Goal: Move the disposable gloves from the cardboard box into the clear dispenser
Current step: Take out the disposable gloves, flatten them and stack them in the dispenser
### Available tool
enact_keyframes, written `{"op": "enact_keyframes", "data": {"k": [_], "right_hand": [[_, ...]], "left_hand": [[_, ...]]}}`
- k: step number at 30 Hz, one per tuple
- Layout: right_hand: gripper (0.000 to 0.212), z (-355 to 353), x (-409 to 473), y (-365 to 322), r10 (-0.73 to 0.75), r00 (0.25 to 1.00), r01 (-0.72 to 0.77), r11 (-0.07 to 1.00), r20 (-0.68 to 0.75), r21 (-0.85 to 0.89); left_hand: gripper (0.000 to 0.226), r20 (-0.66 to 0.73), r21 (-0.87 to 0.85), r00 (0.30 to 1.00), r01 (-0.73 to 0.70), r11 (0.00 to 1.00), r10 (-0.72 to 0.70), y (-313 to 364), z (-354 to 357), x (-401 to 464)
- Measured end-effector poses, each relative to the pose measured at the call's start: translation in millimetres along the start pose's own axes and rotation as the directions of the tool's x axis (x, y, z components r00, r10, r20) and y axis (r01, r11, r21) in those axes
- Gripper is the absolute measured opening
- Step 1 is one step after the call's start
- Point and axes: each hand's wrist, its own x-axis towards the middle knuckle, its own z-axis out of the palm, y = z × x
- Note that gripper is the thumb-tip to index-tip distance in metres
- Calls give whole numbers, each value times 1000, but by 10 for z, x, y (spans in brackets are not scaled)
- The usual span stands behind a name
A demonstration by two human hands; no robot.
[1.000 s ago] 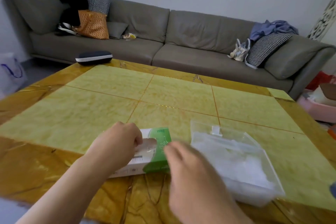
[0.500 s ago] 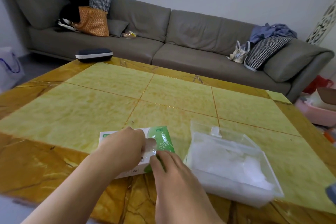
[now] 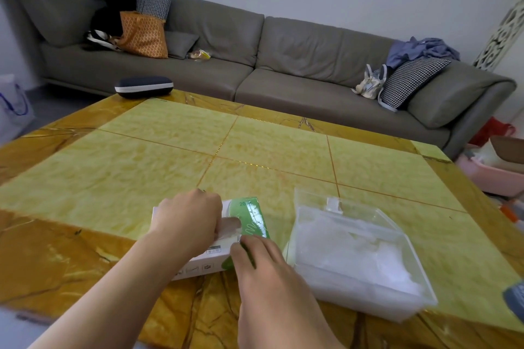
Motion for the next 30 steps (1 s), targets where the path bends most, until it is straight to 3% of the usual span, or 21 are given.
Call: {"op": "enact_keyframes", "data": {"k": [3, 7, 11, 21, 25, 30], "right_hand": [[76, -2, -10, -5, -3, 1000, 3, 1000, -15, 1], [74, 4, -9, -21, 3, 1000, -3, 1000, -27, -1], [76, 17, -11, -33, 4, 1000, -4, 1000, -25, -11], [77, 18, -9, -26, 7, 1000, -8, 1000, -22, -8], [73, -5, -8, -25, 14, 1000, -14, 1000, -20, 0], [70, -8, -19, -35, 17, 1000, -17, 1000, -10, 1]], "left_hand": [[31, -14, -53, 1000, 12, 999, -13, -53, -5, -28], [17, -69, -78, 998, 6, 997, -11, -103, -8, -56], [57, -23, -17, 1000, -18, 1000, 17, 4, 26, -8], [58, -12, -20, 1000, -25, 1000, 24, 20, 36, 15], [17, -73, -194, 997, -25, 981, 11, -107, -57, -38], [19, -167, -533, 984, -36, 845, -64, -180, -231, -123]]}}
